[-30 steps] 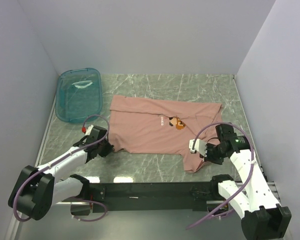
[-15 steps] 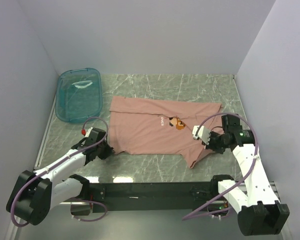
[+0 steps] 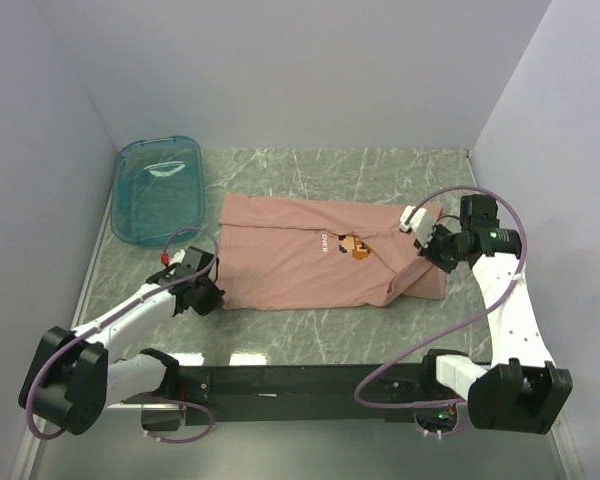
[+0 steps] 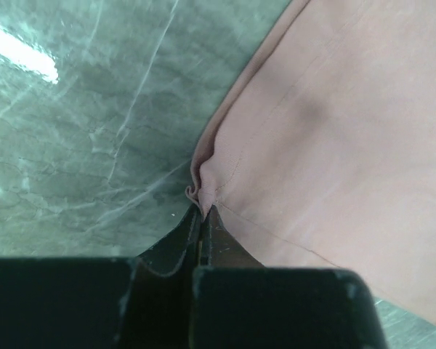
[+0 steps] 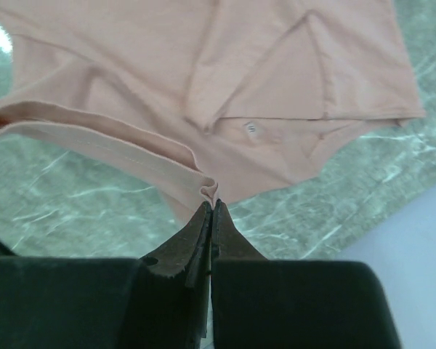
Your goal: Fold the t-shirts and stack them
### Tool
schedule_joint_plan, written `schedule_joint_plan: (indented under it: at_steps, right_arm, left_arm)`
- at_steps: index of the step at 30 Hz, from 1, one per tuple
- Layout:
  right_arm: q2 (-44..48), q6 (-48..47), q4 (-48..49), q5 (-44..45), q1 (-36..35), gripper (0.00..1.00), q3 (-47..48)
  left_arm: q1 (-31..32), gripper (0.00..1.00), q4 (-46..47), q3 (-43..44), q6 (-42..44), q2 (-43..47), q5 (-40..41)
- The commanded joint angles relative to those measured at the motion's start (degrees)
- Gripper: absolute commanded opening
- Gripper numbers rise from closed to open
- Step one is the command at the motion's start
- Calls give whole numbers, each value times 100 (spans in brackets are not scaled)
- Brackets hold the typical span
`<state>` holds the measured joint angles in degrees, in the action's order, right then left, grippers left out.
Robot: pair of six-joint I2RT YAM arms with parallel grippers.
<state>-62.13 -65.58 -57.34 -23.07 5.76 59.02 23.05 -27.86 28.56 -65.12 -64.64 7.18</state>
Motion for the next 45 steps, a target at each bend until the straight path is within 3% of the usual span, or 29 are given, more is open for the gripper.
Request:
schedule_joint_plan:
  at_steps: [1,9,18,30,33,35,37,40,45]
  right_arm:
    - [-228,212,390,-136,145,0,460]
    - [-738,572,935,-31,197,0,716]
    - [-1117,784,1366,48,259,0,883]
    - [-1293,977,1059,-645,250,0,1401]
    - [-1249,470,191,-1312,49,0,1585]
    - [-1153,-628,-895,-1638,-319,0,1534]
    - [-758,-1313,-1269,-1578,-548,0,1123]
    - [-143,-1405,-1149,-1227,-743,0,490]
    - [166,-1150,-481,-629,-313,0,-118]
  left_arm:
    - [-2,0,-299,439,105,-48,293]
    - [-28,1,-537,879,184,-101,538]
    - [-248,0,-379,1495,368,-751,653]
    - [-521,0,-229,2356,931,-1762,539]
    - [-538,0,-168,2531,1089,-2121,469]
    - [-556,0,-124,2576,1151,-2263,451]
    - [-564,0,-106,2698,1230,-2465,451]
    - [-617,0,-150,2883,1344,-2694,495]
    - [-696,0,-255,3208,1493,-2887,530]
